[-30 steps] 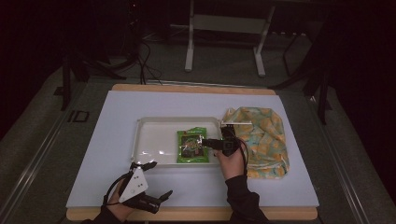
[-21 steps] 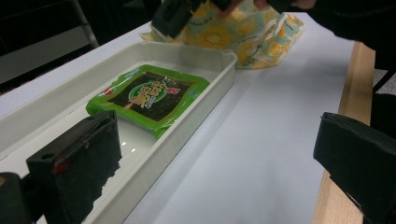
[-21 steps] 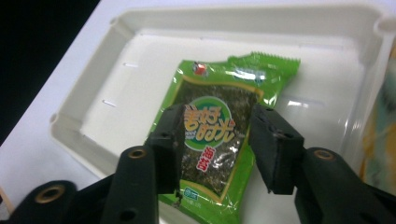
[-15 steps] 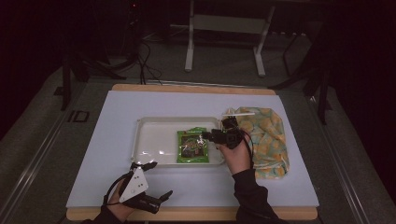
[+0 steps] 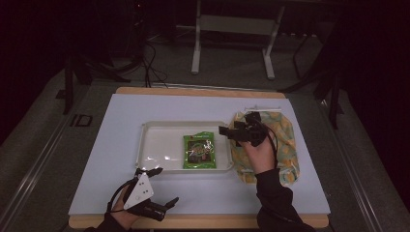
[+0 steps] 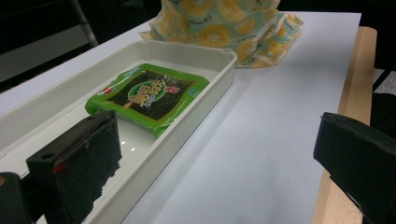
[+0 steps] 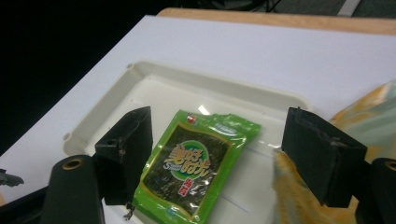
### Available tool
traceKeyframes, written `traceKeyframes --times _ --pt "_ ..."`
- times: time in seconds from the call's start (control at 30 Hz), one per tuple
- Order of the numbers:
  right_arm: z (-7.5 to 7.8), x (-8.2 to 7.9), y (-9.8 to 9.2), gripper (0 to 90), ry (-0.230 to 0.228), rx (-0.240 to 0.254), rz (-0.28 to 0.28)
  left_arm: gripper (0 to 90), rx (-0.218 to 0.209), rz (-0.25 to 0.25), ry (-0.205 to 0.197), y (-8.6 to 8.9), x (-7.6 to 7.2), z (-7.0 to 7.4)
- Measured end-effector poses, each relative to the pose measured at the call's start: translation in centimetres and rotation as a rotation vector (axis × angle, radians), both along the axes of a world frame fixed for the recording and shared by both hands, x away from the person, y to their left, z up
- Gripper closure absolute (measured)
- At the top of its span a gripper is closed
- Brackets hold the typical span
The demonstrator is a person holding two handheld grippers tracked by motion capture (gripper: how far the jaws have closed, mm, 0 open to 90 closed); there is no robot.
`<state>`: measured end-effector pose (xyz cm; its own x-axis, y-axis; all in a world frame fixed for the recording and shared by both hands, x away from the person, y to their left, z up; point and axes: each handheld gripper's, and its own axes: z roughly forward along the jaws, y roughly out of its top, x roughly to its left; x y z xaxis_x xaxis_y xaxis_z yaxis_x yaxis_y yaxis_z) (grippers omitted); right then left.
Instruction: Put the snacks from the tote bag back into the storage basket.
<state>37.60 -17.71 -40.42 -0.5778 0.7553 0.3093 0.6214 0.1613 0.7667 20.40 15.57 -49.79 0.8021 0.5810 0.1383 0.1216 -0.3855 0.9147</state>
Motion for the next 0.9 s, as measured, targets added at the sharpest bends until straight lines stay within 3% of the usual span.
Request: traceKeyframes --times 0.13,0.5,0.9 --pt "0.5 -0.1 -1.1 21.0 -0.012 0.01 0.001 1.3 -0.001 0.0 0.002 0.0 0.0 0.0" --pt "1.2 -0.3 -4.2 14.6 -0.08 -0.049 -0.052 1.3 0.002 -0.001 0.004 0.0 0.0 -0.1" --pt "0.4 -0.8 -7.6 14.5 -0.11 -0.077 -0.101 1.3 0.006 0.0 0.005 0.0 0.0 -0.1"
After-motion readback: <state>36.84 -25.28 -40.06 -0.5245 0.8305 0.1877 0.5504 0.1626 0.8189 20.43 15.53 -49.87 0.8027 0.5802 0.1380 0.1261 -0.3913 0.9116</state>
